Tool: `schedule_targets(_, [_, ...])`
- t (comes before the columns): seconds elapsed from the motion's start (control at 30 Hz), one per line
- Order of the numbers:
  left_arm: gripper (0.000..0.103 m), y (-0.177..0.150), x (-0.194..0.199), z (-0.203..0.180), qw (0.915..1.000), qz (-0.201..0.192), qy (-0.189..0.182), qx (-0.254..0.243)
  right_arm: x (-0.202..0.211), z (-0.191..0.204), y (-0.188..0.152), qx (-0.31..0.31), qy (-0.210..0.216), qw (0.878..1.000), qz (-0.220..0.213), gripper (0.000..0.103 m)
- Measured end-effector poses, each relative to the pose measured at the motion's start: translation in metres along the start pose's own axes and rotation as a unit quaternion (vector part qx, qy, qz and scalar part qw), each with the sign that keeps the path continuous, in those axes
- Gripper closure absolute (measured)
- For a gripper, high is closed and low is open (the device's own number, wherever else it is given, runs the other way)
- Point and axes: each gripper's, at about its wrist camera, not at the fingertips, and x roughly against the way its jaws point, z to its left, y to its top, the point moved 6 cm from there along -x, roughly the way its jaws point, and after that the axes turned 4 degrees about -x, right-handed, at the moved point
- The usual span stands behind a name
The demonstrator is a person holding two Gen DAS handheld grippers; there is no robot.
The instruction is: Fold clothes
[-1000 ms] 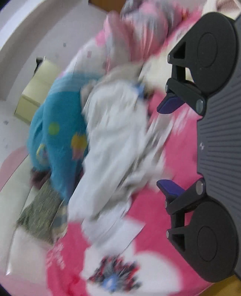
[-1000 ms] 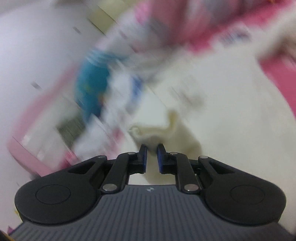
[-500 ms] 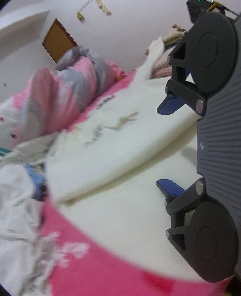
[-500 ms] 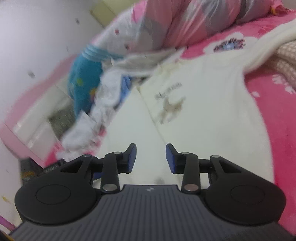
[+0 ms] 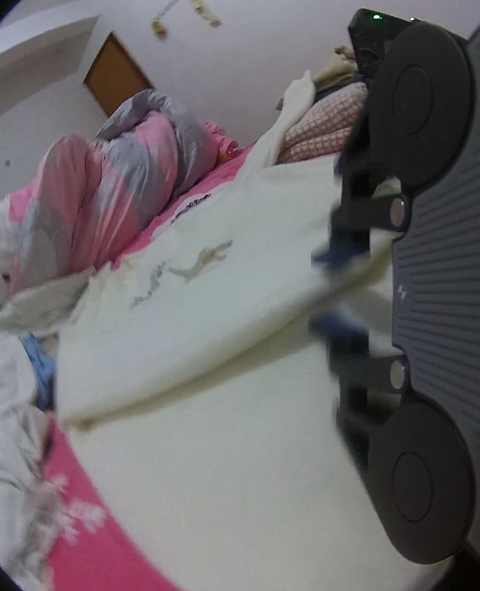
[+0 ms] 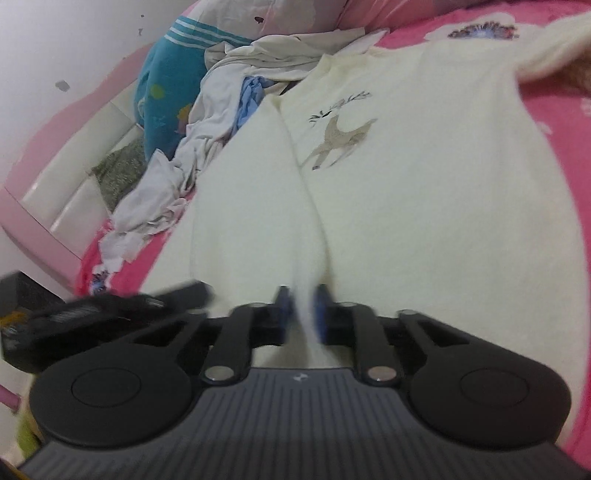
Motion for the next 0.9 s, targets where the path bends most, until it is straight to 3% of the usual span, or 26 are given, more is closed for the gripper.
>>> schedule_targets(0.03, [0.094, 0.002, 0.006, 0.001, 0.9999, -0.006, -0.011, 0.01, 0.001, 0.003, 0.0, -0.002, 0.003, 1.0, 0.001, 0.098])
schedule_targets(0.17, [0.094, 0.022, 0.054, 0.007, 0.9972, -0.042, -0.058, 0.021, 0.017, 0.038, -0.007, 0.006, 0.057, 0.998, 0.004, 0.099])
schedule_targets(0.3, [0.091, 0.03, 0.08, 0.039, 0.9985, -0.022, -0.041, 0.029, 0.003, 0.069, -0.026, 0.011, 0.097, 0.995, 0.023, 0.099])
schedule_targets(0.37, [0.071, 0.021, 0.079, 0.061, 0.9962, 0.001, -0.048, 0.072, -0.016, 0.072, -0.039, 0.008, 0.094, 0.995, 0.044, 0.099])
schedule_targets(0.43, [0.058, 0.008, 0.077, 0.08, 0.9905, 0.015, -0.065, 0.121, -0.031, 0.071, -0.05, 0.009, 0.076, 0.995, 0.056, 0.098])
schedule_targets(0.47, [0.056, 0.004, 0.078, 0.083, 0.9896, 0.013, -0.069, 0.126, -0.033, 0.07, -0.053, 0.005, 0.073, 0.996, 0.055, 0.098])
schedule_targets(0.57, [0.049, -0.004, 0.077, 0.083, 0.9904, 0.001, -0.077, 0.115, -0.031, 0.068, -0.051, -0.007, 0.073, 0.996, 0.053, 0.097])
schedule_targets(0.67, [0.043, -0.006, 0.074, 0.068, 0.9949, -0.009, -0.07, 0.072, -0.027, 0.065, -0.048, -0.019, 0.062, 0.997, 0.05, 0.093])
schedule_targets(0.83, [0.044, -0.015, 0.066, 0.051, 0.9983, -0.005, -0.054, 0.023, -0.022, 0.053, -0.049, -0.047, 0.052, 0.997, 0.045, 0.085])
schedule_targets(0.9, [0.065, -0.016, 0.061, 0.049, 0.9987, -0.007, -0.045, 0.021, -0.025, 0.053, -0.052, -0.042, 0.048, 0.997, 0.048, 0.086])
